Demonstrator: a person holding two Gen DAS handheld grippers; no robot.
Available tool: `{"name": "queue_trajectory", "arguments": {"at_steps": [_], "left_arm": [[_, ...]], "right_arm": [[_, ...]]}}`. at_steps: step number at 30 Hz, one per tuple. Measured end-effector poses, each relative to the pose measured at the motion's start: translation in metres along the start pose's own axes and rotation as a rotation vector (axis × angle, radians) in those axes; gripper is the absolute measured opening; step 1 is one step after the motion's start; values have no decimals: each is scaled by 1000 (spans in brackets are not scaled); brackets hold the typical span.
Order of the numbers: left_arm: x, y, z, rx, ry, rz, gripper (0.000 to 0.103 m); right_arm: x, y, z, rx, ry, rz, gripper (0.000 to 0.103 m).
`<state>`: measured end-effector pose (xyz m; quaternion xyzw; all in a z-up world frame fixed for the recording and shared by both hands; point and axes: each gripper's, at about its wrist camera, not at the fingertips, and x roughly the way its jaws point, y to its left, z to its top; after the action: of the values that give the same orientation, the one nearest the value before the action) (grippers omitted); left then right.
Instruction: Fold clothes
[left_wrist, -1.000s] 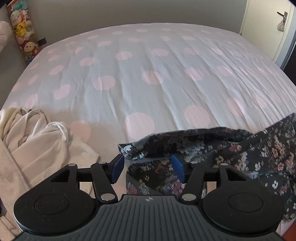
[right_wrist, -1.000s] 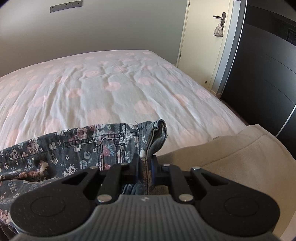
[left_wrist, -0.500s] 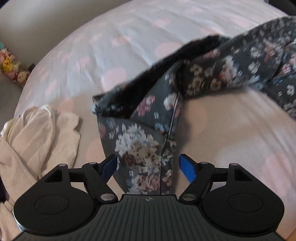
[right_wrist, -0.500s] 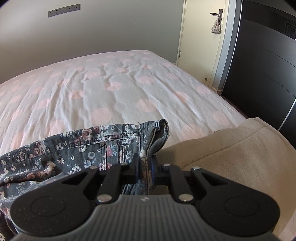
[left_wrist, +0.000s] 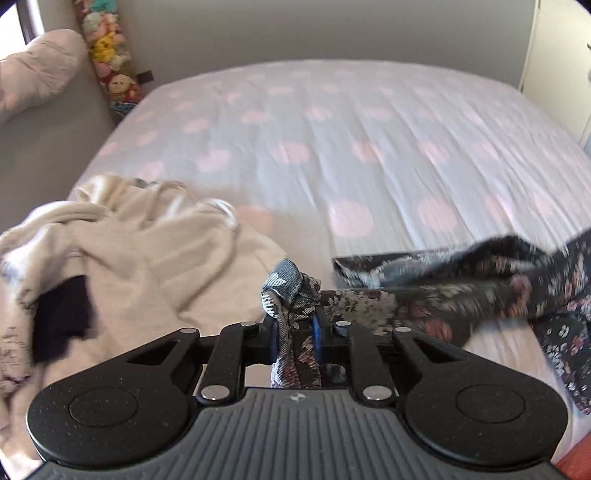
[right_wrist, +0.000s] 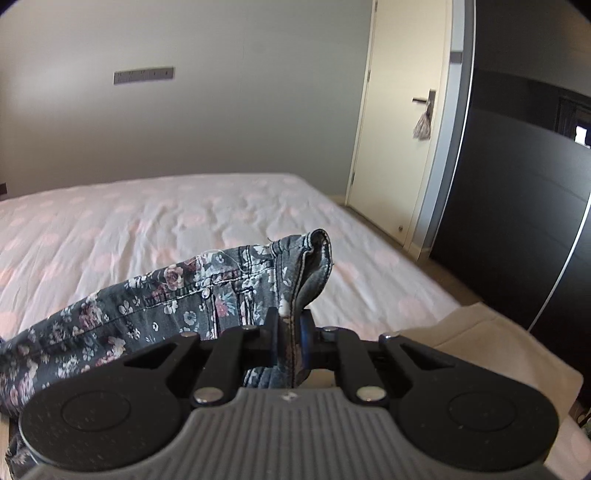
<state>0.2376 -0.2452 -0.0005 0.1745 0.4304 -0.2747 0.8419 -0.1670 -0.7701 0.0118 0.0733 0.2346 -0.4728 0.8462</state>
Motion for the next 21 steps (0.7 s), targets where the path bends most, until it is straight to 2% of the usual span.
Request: {"name": "queue_trajectory", "arguments": {"at_steps": [6, 9, 11, 16, 18, 21], "left_arm": [[-52, 39, 10, -84, -3, -35, 15], [-44, 52, 5, -87, 45, -8, 15], [-25, 57, -6, -98, 117, -4, 15], [52, 48, -29, -76, 312, 29, 15], [74, 45, -42, -89, 363, 13, 17], [85, 35, -49, -68, 401, -2, 24]], "right_arm": [[-42, -34, 6, 60, -60, -65, 12], [-48, -49, 0, 98, -46, -83, 12], [-47, -52, -7, 111, -34, -90, 12], [-34, -45, -26, 113, 14, -102, 12], [-32, -45, -31, 121, 25, -104, 12], [-31, -45, -35, 118, 32, -104, 12]]}}
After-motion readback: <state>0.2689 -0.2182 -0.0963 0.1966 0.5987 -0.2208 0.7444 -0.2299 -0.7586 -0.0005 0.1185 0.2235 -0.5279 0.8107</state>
